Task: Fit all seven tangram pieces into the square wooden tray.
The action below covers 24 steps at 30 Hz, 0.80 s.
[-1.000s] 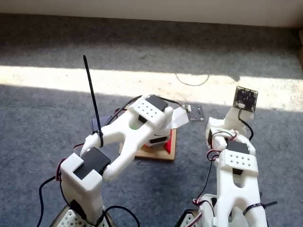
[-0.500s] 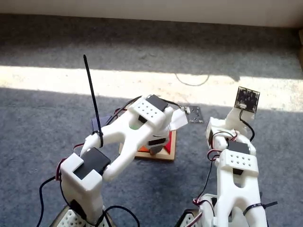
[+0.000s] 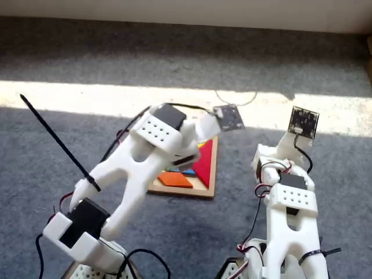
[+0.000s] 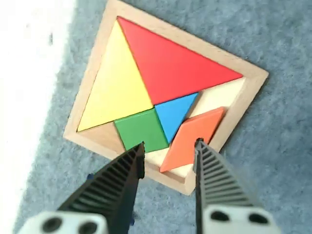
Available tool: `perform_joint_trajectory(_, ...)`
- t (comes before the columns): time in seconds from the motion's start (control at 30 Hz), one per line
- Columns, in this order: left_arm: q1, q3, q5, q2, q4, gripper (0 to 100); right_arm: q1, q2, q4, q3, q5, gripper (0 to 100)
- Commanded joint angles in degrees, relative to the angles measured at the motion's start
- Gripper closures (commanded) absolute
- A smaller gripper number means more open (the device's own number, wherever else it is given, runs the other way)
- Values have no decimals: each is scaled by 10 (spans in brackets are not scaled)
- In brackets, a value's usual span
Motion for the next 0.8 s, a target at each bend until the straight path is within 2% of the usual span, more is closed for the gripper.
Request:
perform_joint_trajectory(0.0, -47, 34, 5, -28, -15, 829, 7, -21, -13, -9, -5, 994)
perform_joint_trajectory(0.2, -58, 156, 9, -33, -111, 835, 7, -21, -13, -9, -5, 994)
perform_joint_trajectory(0.33, -55, 200, 9, -33, -166, 918, 6, -21, -13, -9, -4, 994)
perform_joint_trajectory(0.6, -29, 235, 10, -27, -206, 948, 4, -21, -13, -9, -3, 994)
perform_joint_trajectory(0.77, 18, 235, 63, -27, -207, 947, 4, -21, -13, -9, -2, 994)
